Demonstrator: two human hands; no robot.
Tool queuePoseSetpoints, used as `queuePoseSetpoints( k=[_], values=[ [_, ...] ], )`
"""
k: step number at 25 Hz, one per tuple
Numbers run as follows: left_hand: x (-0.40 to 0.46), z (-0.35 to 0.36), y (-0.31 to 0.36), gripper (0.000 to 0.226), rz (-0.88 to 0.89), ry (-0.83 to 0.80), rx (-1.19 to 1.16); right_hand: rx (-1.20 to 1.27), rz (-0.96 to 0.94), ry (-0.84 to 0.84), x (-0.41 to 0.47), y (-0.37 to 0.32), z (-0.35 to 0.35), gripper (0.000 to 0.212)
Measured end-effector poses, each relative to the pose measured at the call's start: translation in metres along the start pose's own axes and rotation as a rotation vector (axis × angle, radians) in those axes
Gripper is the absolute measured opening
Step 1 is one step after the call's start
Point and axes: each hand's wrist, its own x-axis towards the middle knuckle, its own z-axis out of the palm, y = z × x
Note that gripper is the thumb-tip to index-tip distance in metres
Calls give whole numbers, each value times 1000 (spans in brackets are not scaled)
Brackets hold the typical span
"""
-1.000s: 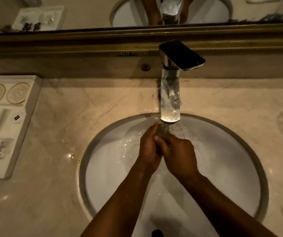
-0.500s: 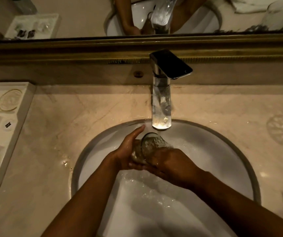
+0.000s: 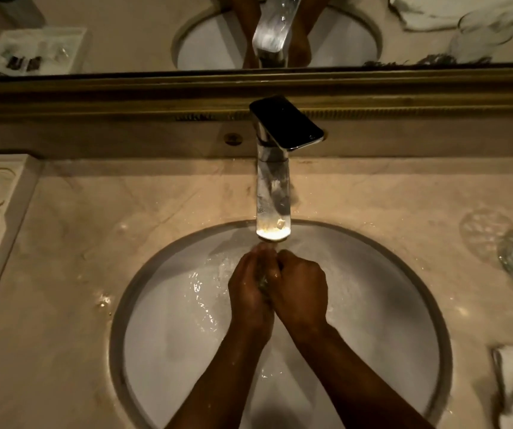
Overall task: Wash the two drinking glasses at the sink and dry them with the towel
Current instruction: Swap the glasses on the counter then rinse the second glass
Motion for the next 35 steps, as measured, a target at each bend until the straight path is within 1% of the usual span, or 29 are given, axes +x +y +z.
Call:
queuePoseSetpoints(
  k=[1, 2, 3, 4, 6, 7, 8, 10, 11, 12, 13, 15, 16, 18, 19, 21, 22, 23, 24, 25, 27, 28, 31, 33, 35],
  values=[
    [2, 0, 4, 27, -34, -10, -15, -56, -74, -66, 3, 3, -1, 43],
    [6, 0, 8, 27, -76, -11, 28, -108, -150, -141, 4, 6, -7, 33],
    [9, 1, 15, 30, -115, 6, 110, -132, -204, -233, 7, 11, -12, 26],
    [15, 0, 17, 32, -143, 27, 195, -108, -239, -327, 11, 18, -18, 25],
    [21, 2, 27, 38, -199, 3, 300, 57, -256, -480, 13, 31, -24, 30],
    [17, 5, 34, 42, -223, -38, 322, 154, -252, -505, 10, 33, -23, 32],
    [17, 5, 39, 47, -238, -78, 329, 257, -227, -489, 7, 35, -21, 30],
    [17, 0, 46, 47, -228, -184, 396, 470, -80, -385, -1, 30, -20, 12],
    [14, -2, 48, 43, -220, -234, 456, 557, 11, -310, -3, 26, -22, 12],
    [12, -6, 47, 41, -223, -262, 480, 599, 89, -233, -4, 22, -25, 22],
    [7, -9, 46, 42, -254, -278, 477, 603, 161, -190, -4, 19, -27, 31],
    [-4, -13, 43, 46, -314, -279, 368, 646, 348, -225, -4, 13, -30, 42],
    [-8, -16, 40, 45, -308, -244, 306, 708, 456, -270, -4, 10, -29, 44],
    [-13, -19, 34, 38, -248, -114, 250, 779, 627, -316, -7, 7, -22, 41],
    [-15, -20, 30, 37, -227, -37, 250, 788, 677, -314, -10, 3, -20, 37],
    [-18, -23, 27, 48, -215, 116, 213, 850, 709, -299, -20, -6, -17, 26],
    [-20, -23, 27, 54, -230, 179, 188, 885, 702, -296, -25, -10, -17, 30],
    [-23, -20, 31, 55, -239, 210, 197, 901, 699, -288, -28, -15, -20, 36],
    [-25, -18, 34, 52, -236, 208, 244, 891, 694, -272, -29, -20, -23, 39],
    [-26, -15, 36, 46, -233, 184, 325, 873, 692, -257, -29, -21, -27, 36],
    [-33, -8, 46, 40, -239, 79, 462, 847, 659, -235, -29, -21, -35, 23],
    [-37, -7, 52, 42, -282, 20, 479, 844, 615, -224, -31, -21, -40, 18],
    [-53, -11, 68, 54, -433, -192, 425, 831, 400, -237, -42, -17, -61, 22],
    [-65, -16, 69, 54, -407, -265, 362, 750, 260, -255, -50, -16, -74, 25],
    [-75, -22, 67, 43, -298, -320, 277, 678, 197, -231, -55, -15, -83, 28]
  ],
)
